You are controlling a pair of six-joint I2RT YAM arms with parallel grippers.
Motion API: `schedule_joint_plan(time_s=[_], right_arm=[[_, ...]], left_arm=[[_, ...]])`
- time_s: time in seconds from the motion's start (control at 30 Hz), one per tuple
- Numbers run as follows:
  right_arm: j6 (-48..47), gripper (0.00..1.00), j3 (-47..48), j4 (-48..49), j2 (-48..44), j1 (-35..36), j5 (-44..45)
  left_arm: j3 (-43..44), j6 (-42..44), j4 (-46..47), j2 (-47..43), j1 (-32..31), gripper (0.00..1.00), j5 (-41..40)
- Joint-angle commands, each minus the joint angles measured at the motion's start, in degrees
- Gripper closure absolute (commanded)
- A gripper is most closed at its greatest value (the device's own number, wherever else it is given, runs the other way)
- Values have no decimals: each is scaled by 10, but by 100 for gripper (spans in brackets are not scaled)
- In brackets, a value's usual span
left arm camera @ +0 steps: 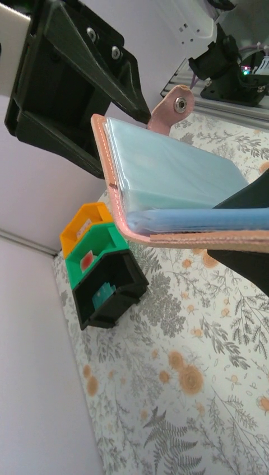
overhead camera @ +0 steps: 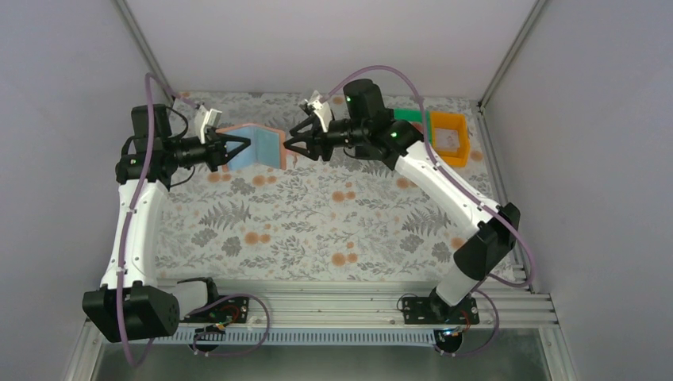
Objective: Take the credit cards out of the card holder
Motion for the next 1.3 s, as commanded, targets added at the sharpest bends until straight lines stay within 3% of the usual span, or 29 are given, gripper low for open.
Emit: schedule_joint_plan(time_s=[0.0,0.13,0.37,0.63,0.83,1.03,1.17,1.27], right_arm=[[-8,56,-13,21,0,2,-27],[17,51,-11,43,25,3,-41],[40,50,2,60,54,14,-26],[9,28,43,33,82,43,-60],[-32,16,-18,37,20,44,-18],[1,17,-12,75,21,66,32],[18,38,-10,93,20,67,74],[15,29,4,84,33,67,31]], left_arm=[[0,16,-3,-12,1,98,37],[0,14,-2,-12,1,98,41],[0,16,-4,-15,1,98,43],[-6,15,-1,-15,1,98,38],[-9,14,-1,-19,1,97,36],[-7,14,-2,-19,1,98,38],[-9,16,-4,-24,1,98,39],[-11,16,-3,-23,1,98,40]])
